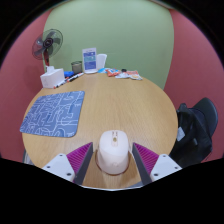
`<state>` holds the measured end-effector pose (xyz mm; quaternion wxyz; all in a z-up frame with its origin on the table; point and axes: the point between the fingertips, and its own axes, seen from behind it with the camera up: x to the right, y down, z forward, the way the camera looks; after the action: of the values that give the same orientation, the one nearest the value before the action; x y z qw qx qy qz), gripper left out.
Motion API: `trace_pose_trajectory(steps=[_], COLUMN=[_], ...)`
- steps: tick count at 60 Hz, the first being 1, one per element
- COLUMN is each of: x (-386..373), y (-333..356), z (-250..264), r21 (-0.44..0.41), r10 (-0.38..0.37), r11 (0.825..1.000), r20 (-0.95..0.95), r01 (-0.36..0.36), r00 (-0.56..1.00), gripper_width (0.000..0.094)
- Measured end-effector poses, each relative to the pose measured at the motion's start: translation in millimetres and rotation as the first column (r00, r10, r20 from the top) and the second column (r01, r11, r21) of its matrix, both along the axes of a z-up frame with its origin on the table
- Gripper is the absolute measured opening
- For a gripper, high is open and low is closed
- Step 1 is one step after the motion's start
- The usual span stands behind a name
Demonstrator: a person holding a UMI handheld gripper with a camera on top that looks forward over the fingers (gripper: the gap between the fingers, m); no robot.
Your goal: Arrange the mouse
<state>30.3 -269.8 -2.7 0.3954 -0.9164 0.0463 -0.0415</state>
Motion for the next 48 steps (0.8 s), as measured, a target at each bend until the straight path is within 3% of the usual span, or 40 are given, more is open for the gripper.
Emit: trace_pose_trajectory(steps=[5,8,20,27,34,41,48], x=[-0.4,3.7,1.5,2.6,19.1,25.0,-13.9], y=[10.5,15.2,21.9,24.2,46.5,93.3,142.0], z=[-8.2,-7.6,-6.1,3.3,49.5,125.6,193.9], r21=[0.006,0.022,0.028,0.009,0.073,0.198,0.304], r10=[-0.001,-0.01,0.009,0.005,-0.034,-0.093,-0.064], r11=[1.0,1.0,1.0,1.0,0.997,0.976,0.951], r20=[-0.025,-0.024,-0.018,-0.029,0.013,0.01,0.023], r01=[0.001,0.01,-0.009,-0.005,0.033,0.089,0.054], r00=[1.0,1.0,1.0,1.0,0.999,0.996,0.998], gripper_width=[0.0695,0.0544,0.0427,0.04,0.0399,0.04,0.0398])
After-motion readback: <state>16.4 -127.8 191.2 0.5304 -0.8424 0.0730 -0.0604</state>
